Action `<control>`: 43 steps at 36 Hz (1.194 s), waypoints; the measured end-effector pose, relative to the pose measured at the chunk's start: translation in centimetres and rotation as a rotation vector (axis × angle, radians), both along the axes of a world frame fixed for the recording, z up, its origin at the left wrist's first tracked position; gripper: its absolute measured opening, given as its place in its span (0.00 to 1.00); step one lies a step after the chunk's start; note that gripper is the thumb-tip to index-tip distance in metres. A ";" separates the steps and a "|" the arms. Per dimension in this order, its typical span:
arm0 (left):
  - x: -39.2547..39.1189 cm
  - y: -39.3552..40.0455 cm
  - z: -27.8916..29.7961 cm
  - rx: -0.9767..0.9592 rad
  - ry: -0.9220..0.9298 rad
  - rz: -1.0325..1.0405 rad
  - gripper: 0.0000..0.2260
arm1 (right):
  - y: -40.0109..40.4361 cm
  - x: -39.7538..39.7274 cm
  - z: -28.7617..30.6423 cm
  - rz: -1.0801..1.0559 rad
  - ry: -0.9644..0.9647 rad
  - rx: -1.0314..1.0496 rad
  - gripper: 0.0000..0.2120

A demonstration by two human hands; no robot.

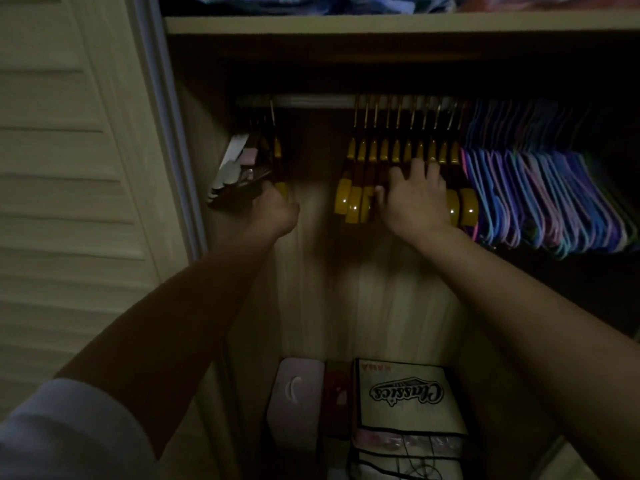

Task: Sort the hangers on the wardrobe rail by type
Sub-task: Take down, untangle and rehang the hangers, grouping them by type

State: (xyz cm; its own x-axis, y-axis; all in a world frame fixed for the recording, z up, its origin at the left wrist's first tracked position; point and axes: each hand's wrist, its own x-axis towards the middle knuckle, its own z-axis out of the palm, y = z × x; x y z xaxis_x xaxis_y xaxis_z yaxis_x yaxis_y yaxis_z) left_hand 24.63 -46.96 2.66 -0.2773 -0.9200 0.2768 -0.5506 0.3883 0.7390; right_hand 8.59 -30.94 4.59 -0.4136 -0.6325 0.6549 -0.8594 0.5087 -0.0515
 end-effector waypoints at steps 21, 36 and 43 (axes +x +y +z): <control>-2.7 5.2 2.4 -0.137 -0.217 -0.427 0.20 | 1.5 -0.9 0.1 0.056 -0.061 -0.004 0.21; 2.5 -0.1 4.8 -0.386 -0.374 0.010 0.31 | 0.9 -0.8 0.6 0.070 -0.094 -0.007 0.21; 2.7 -1.1 3.7 -0.361 -0.387 -0.032 0.35 | 0.1 0.0 1.2 0.100 -0.084 -0.010 0.22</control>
State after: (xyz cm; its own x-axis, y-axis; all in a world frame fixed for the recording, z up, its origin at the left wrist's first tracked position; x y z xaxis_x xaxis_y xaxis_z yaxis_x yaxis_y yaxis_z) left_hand 27.29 -48.06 6.32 -0.4481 -0.7748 0.4460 -0.7406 0.6012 0.3002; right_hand 8.59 -30.80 5.80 -0.4021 -0.6671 0.6271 -0.8984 0.4197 -0.1295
